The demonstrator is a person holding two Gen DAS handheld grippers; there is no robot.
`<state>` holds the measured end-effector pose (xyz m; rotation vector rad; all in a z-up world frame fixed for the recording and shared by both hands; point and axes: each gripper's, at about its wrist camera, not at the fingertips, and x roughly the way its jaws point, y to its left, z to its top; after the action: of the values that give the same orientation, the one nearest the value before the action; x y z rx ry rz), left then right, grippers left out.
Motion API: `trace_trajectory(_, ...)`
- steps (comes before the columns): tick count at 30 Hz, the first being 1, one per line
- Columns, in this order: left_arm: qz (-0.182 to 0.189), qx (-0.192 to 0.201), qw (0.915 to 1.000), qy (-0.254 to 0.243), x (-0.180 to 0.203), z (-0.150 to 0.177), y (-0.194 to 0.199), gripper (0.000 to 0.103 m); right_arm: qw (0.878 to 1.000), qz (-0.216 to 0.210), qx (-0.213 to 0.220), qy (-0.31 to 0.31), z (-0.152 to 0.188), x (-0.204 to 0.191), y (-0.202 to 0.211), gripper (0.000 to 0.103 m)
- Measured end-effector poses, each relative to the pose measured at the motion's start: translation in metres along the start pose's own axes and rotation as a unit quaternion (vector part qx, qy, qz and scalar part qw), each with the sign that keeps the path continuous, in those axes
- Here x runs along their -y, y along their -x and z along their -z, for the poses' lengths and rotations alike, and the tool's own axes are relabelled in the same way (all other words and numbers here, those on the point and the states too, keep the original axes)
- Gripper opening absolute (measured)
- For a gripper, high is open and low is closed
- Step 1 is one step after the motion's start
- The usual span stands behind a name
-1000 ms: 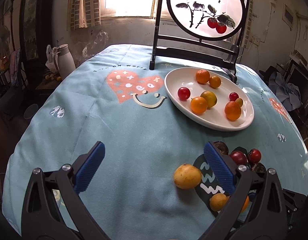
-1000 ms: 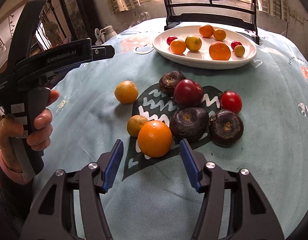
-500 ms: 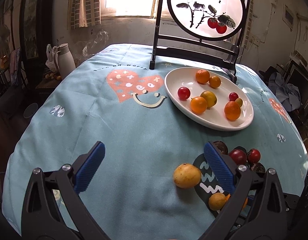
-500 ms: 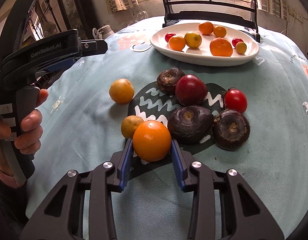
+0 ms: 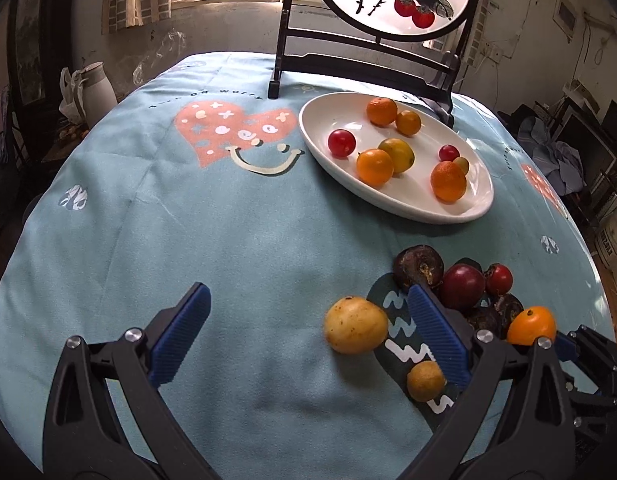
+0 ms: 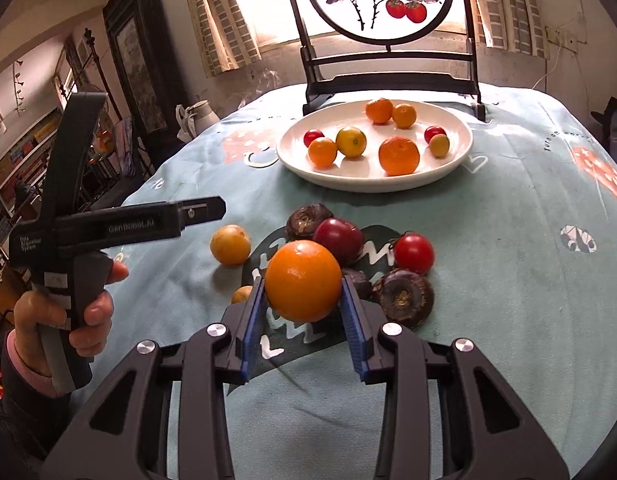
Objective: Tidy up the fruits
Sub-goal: 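Grasp a large yellow fruit with the left tool while the right holds the orange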
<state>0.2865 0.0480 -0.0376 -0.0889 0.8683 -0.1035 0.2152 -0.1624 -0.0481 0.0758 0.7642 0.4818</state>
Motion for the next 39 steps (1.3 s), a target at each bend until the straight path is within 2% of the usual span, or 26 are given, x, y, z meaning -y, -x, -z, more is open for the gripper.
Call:
trace_trajectory(2, -0.002, -0.002, 0.9996, -0.028, 0.011, 0.003, -0.002, 0.098, 1.000, 0.012, 0.009, -0.002, -0.002, 0.003, 0.003, 0.037)
trace_trajectory(4, 0.004, -0.006, 0.9988, -0.048, 0.019, 0.006, -0.004, 0.090, 1.000, 0.017, 0.013, -0.008, -0.004, 0.008, 0.005, 0.037)
trace_trajectory(6, 0.009, -0.016, 0.9978, -0.063, 0.024, 0.008, -0.008, 0.073, 1.000, 0.019, 0.011, -0.017, -0.004, 0.012, 0.005, 0.037)
trace_trajectory(9, 0.018, -0.031, 0.9969, -0.070, 0.026, 0.011, -0.014, 0.059, 0.999, 0.020, 0.004, -0.029, -0.004, 0.018, 0.003, 0.037)
trace_trajectory(10, 0.020, -0.034, 0.9966, -0.072, 0.027, 0.011, -0.016, 0.057, 0.999, 0.021, 0.002, -0.031, -0.004, 0.019, 0.002, 0.037)
trace_trajectory(19, 0.012, -0.040, 0.9945, -0.096, 0.037, 0.016, -0.023, 0.056, 0.999, 0.023, 0.001, -0.031, -0.004, 0.018, 0.002, 0.037)
trace_trajectory(23, 0.010, -0.047, 0.9940, -0.098, 0.038, 0.017, -0.027, 0.052, 0.999, 0.024, 0.000, -0.030, -0.004, 0.019, 0.003, 0.037)
trace_trajectory(25, 0.008, -0.054, 0.9935, -0.100, 0.038, 0.018, -0.029, 0.045, 0.999, 0.027, 0.003, -0.028, -0.004, 0.019, 0.003, 0.037)
trace_trajectory(29, -0.004, -0.051, 0.9933, -0.103, 0.037, 0.018, -0.031, 0.039, 0.999, 0.033, 0.003, -0.026, -0.004, 0.020, 0.001, 0.037)
trace_trajectory(39, -0.017, -0.030, 0.9935, -0.108, 0.039, 0.025, -0.024, 0.038, 0.999, 0.037, 0.002, -0.012, -0.001, 0.024, -0.005, 0.037)
